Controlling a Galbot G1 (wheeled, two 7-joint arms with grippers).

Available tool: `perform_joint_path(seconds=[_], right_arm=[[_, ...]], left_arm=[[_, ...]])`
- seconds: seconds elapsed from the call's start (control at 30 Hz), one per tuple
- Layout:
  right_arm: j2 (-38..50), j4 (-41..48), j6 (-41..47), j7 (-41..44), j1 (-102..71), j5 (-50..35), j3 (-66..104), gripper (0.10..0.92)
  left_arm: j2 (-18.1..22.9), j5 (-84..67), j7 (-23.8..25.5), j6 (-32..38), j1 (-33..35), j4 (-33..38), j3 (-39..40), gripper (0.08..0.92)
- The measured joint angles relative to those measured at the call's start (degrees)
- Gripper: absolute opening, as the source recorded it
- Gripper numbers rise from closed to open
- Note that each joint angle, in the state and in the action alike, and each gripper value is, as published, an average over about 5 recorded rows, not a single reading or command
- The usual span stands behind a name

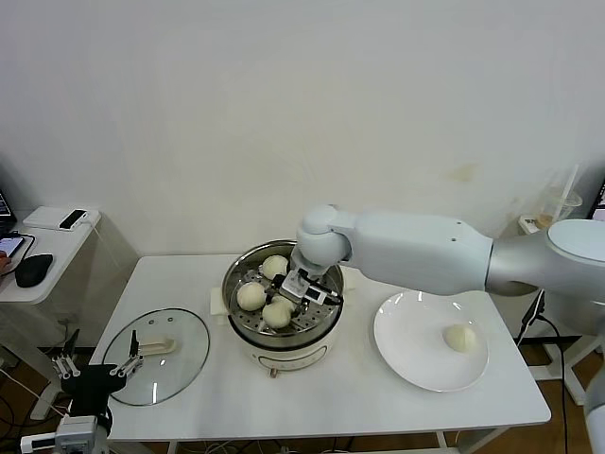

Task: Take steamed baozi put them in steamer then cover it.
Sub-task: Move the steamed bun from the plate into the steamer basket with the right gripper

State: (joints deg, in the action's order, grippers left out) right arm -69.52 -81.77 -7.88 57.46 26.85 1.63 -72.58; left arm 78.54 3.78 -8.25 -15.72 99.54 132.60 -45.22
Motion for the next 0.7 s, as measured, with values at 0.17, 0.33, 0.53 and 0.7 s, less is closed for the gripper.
perform_joint_path(seconds=[0.17, 0.33, 0.53, 0.7], right_arm=[[-0.3, 0.0, -0.9, 0.9, 0.2, 0.0, -0.2, 0.585], [-0.3, 0.0, -1.3, 1.1, 0.6, -0.1, -0.2, 0.678], [0.1, 0.1, -1.6, 1.5, 1.5, -0.3, 0.1, 0.809], [0.7, 0.6, -1.3, 1.8, 2.6, -1.0, 1.1, 0.822]], left_arm=[[0.0, -0.1, 0.0, 0.0, 0.1, 0.0, 0.0, 0.823], [0.0, -0.2, 0.0, 0.1, 0.3, 0.2, 0.0, 0.823], [-0.1, -0.4, 0.0, 0.0, 0.3, 0.6, -0.4, 0.823], [-0.5, -0.5, 0.2, -0.1, 0.3, 0.7, -0.8, 0.823]])
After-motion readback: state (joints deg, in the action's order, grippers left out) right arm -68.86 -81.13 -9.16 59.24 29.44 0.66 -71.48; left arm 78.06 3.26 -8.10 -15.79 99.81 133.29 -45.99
